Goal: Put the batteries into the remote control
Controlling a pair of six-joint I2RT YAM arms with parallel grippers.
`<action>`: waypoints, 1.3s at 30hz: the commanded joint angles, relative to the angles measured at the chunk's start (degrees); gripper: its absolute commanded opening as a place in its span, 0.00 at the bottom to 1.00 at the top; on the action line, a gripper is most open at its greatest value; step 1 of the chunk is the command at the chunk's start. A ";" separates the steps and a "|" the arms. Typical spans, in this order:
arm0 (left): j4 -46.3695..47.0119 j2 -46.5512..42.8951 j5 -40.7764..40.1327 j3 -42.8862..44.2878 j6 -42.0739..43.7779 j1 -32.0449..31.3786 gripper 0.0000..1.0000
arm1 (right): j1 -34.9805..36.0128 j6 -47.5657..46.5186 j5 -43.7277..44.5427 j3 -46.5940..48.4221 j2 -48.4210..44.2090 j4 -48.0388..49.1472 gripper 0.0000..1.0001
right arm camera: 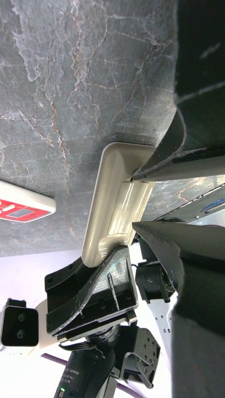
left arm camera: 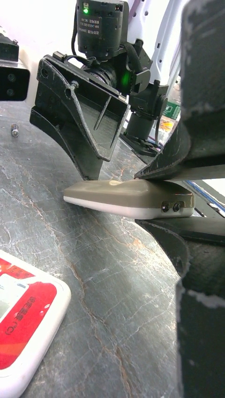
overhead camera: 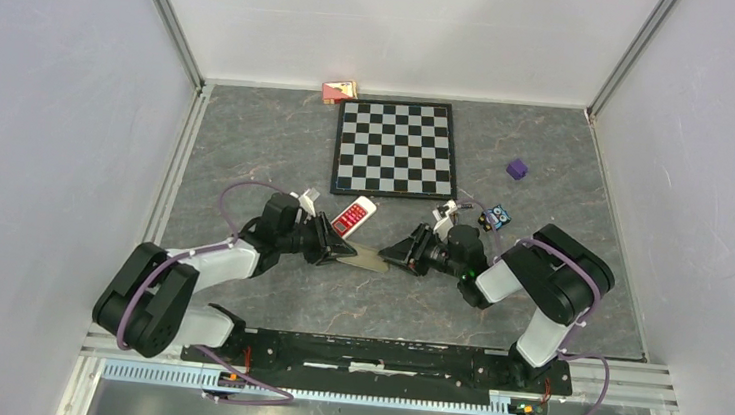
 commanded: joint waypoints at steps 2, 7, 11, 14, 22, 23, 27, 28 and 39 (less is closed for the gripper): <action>-9.84 0.21 -5.87 0.67 6.04 -1.35 0.02 | 2.93 4.82 -10.61 3.31 -0.88 20.10 0.40; -15.19 -0.60 -7.91 2.48 8.80 -1.35 0.02 | 2.83 3.55 -9.08 4.64 -1.85 22.02 0.39; -19.55 -0.89 -9.83 4.00 10.11 -1.36 0.02 | 2.54 -0.01 -8.06 5.42 -3.11 15.36 0.39; -21.89 -1.33 -10.84 4.94 10.87 -1.40 0.02 | 1.52 -3.05 -6.63 5.32 -4.07 10.05 0.39; -29.77 -1.24 -9.45 8.77 12.84 -1.35 0.02 | -1.63 -9.27 -4.66 5.53 -5.13 3.29 0.40; -30.74 -0.80 -8.66 9.53 12.93 -1.35 0.02 | -1.79 -9.60 -4.64 5.71 -4.72 3.08 0.40; -36.07 1.89 -6.28 12.77 13.49 -1.36 0.02 | -2.95 -13.60 -3.15 7.52 -2.83 -1.29 0.40; -37.35 2.36 -6.54 13.72 13.81 -1.35 0.02 | -3.40 -14.56 -2.30 7.89 -2.76 -2.58 0.40; -49.23 2.26 -15.93 20.64 20.11 -1.33 0.02 | -5.95 -31.04 6.28 14.88 -5.46 -28.85 0.46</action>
